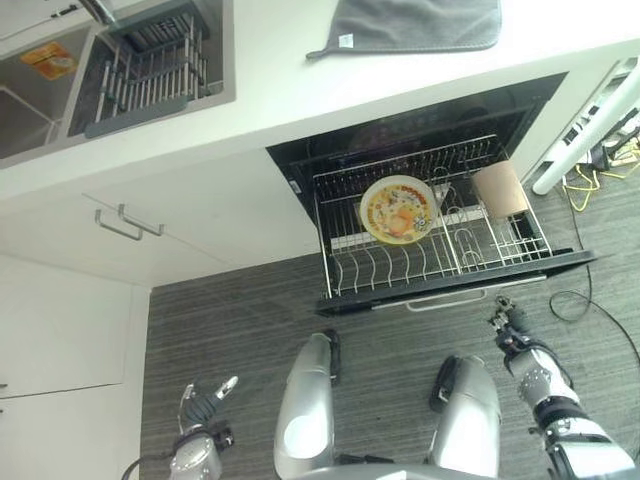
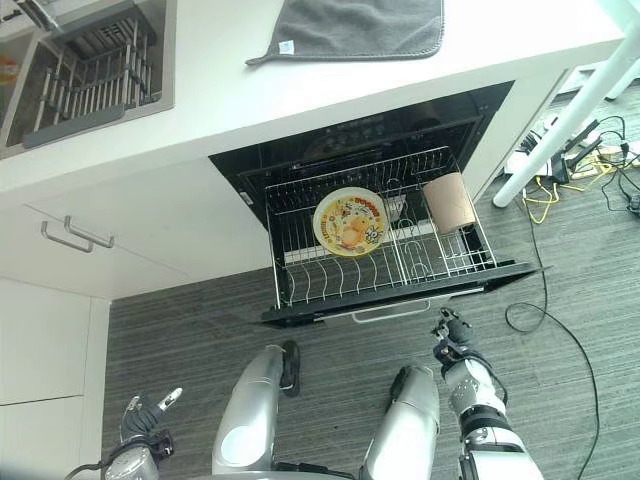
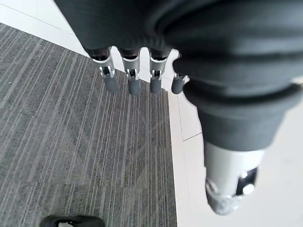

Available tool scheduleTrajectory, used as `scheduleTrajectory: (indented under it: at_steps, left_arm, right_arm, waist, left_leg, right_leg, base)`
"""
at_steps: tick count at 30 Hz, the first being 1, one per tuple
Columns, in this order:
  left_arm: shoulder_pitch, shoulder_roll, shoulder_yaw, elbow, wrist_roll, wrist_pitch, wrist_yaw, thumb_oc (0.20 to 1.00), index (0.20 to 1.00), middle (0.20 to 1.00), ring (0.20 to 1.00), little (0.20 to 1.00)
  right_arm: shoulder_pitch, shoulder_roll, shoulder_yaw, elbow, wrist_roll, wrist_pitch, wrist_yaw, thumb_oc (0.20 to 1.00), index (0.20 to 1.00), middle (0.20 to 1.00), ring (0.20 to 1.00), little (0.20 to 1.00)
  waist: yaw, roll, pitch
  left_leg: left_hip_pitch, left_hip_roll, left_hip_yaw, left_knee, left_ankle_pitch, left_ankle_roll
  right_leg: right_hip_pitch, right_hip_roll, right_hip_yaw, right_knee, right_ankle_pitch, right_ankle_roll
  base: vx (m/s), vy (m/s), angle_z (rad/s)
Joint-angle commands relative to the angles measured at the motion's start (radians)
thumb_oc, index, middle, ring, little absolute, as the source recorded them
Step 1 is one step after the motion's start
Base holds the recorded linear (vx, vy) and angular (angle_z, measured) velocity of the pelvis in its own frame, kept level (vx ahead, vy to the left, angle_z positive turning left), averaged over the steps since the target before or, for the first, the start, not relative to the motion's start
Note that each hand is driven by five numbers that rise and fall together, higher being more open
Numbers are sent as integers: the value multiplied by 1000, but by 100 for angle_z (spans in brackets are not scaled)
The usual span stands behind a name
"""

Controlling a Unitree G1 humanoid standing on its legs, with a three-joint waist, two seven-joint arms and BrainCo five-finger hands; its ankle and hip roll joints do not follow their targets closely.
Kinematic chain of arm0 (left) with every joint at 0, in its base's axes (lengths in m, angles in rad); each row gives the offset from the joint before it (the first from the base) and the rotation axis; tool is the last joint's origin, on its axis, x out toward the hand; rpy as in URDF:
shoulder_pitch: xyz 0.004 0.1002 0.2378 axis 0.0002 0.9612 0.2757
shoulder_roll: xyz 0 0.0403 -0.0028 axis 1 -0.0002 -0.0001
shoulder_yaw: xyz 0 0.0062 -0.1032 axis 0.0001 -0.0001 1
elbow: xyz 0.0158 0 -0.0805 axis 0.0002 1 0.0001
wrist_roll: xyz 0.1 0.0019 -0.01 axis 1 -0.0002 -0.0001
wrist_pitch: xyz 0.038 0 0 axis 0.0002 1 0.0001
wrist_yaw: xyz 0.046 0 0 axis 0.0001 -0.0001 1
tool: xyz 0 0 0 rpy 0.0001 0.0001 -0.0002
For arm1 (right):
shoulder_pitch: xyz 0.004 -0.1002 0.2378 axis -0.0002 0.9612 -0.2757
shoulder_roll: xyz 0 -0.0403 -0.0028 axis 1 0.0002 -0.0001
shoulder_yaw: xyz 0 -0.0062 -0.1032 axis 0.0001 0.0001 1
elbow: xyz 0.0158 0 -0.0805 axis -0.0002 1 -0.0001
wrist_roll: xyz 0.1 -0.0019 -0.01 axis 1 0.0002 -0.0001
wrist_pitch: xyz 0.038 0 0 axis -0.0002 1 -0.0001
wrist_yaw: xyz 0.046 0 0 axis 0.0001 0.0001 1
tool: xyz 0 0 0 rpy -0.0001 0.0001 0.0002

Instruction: Place the dishes in the dishwasher.

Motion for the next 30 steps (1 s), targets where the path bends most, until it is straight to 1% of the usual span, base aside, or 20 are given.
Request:
scheduleTrajectory:
  at_steps: [1, 5, 12, 13, 15, 18, 19, 20, 21, 24, 26, 27, 28, 30]
  left_arm:
    - [21, 86, -22, -27, -7, 8, 10, 1000, 1000, 1000, 1000, 1000]
    - [23, 97, -25, -39, 0, 18, -3, 1000, 1000, 1000, 1000, 1000]
    - [23, 105, -22, -20, 7, -4, -20, 1000, 1000, 1000, 1000, 1000]
    - [24, 111, -17, -20, 10, -4, -29, 1000, 1000, 1000, 1000, 1000]
    - [24, 116, -16, -20, 7, -5, -31, 1000, 1000, 1000, 1000, 1000]
    - [26, 113, -14, -17, 14, -12, -31, 1000, 1000, 1000, 1000, 1000]
    - [30, 112, -15, -17, 13, -11, -30, 1000, 1000, 1000, 1000, 1000]
    - [29, 112, -14, -17, 11, -11, -28, 1000, 1000, 1000, 1000, 1000]
    - [29, 119, -12, -19, 5, -7, -30, 1000, 1000, 1000, 1000, 1000]
    - [31, 140, -2, -27, -7, 7, -39, 1000, 1000, 1000, 1000, 1000]
    - [42, 141, 4, -31, 5, 13, -52, 1000, 1000, 1000, 1000, 1000]
    - [44, 140, 5, -30, 7, 15, -54, 1000, 1000, 1000, 1000, 1000]
    - [57, 136, 7, -26, 14, 8, -66, 1000, 1000, 1000, 1000, 1000]
    - [67, 134, 11, -21, 22, 3, -81, 1000, 1000, 1000, 1000, 1000]
  right_arm:
    - [8, -14, -10, -48, -38, -22, -29, 200, 200, 200, 200, 200]
    - [-47, -50, 14, -107, -56, -5, -59, 200, 200, 200, 200, 200]
    - [-159, -95, 47, -128, -120, 51, -68, 200, 200, 200, 200, 200]
    - [-194, -117, 54, -124, -138, 70, -65, 200, 200, 200, 200, 200]
    - [-229, -134, 62, -121, -152, 88, -62, 200, 200, 200, 200, 200]
    - [-271, -148, 73, -114, -163, 98, -64, 200, 200, 200, 200, 200]
    - [-281, -151, 73, -115, -161, 105, -69, 200, 200, 200, 200, 200]
    - [-302, -157, 72, -112, -156, 109, -79, 200, 200, 200, 200, 200]
    - [-320, -168, 68, -110, -156, 112, -85, 200, 200, 200, 200, 200]
    - [-376, -198, 60, -101, -160, 120, -105, 200, 200, 200, 200, 200]
    - [-422, -235, 49, -86, -168, 129, -124, 200, 200, 200, 200, 200]
    - [-431, -243, 47, -83, -173, 131, -126, 200, 200, 200, 200, 200]
    - [-454, -268, 43, -70, -187, 135, -128, 200, 200, 200, 200, 200]
    - [-482, -299, 44, -50, -194, 144, -128, 200, 200, 200, 200, 200]
  waist:
    - [24, -2, -18]
    - [40, -2, -11]
    - [63, 5, -6]
    - [74, 10, -3]
    - [83, 15, 1]
    - [95, 22, 7]
    - [99, 22, 10]
    - [105, 30, 12]
    - [112, 34, 17]
    - [133, 50, 23]
    - [150, 70, 25]
    - [153, 75, 26]
    - [162, 88, 24]
    - [171, 103, 22]
  left_leg:
    - [36, 13, -9, -96, 8, 4]
    - [31, 9, -19, -101, 17, 5]
    - [39, 3, -26, -117, 28, 4]
    - [39, -2, -31, -119, 32, 4]
    - [40, -3, -32, -124, 36, 3]
    - [42, -6, -37, -132, 44, -2]
    - [50, -10, -41, -121, 20, -9]
    - [38, -14, -41, -135, 48, -2]
    - [42, -24, -46, -132, 29, -8]
    - [38, -45, -51, -155, 42, -10]
    - [37, -62, -56, -164, 49, -12]
    - [36, -66, -56, -166, 50, -12]
    - [36, -73, -56, -174, 57, -14]
    - [36, -81, -56, -184, 64, -17]
  right_leg:
    - [29, -6, 19, -35, 12, 5]
    - [28, -6, 9, -34, 14, 3]
    - [45, -12, -11, -38, 11, -2]
    - [48, -17, -16, -35, 9, -2]
    - [52, -18, -26, -35, 6, -4]
    - [60, -18, -39, -34, 0, -9]
    - [69, -22, -34, -20, -25, 1]
    - [59, -26, -43, -24, -6, -10]
    - [65, -33, -38, -10, -31, 3]
    - [71, -49, -53, -10, -38, 8]
    - [79, -63, -64, -9, -47, 9]
    - [80, -67, -66, -8, -48, 9]
    - [86, -75, -73, -12, -52, 9]
    - [91, -83, -78, -15, -57, 10]
  base:
    - [-9, -40, 13]
    - [-17, -29, 8]
    - [-1, -2, 1]
    - [0, 0, 0]
    - [15, 20, 9]
    - [56, 23, 6]
    - [33, 37, 4]
    - [84, 25, 3]
    - [8, 29, 7]
    - [25, 5, 20]
    - [27, 39, 26]
    - [39, 78, 22]
    - [40, 75, 19]
    - [54, 74, 13]
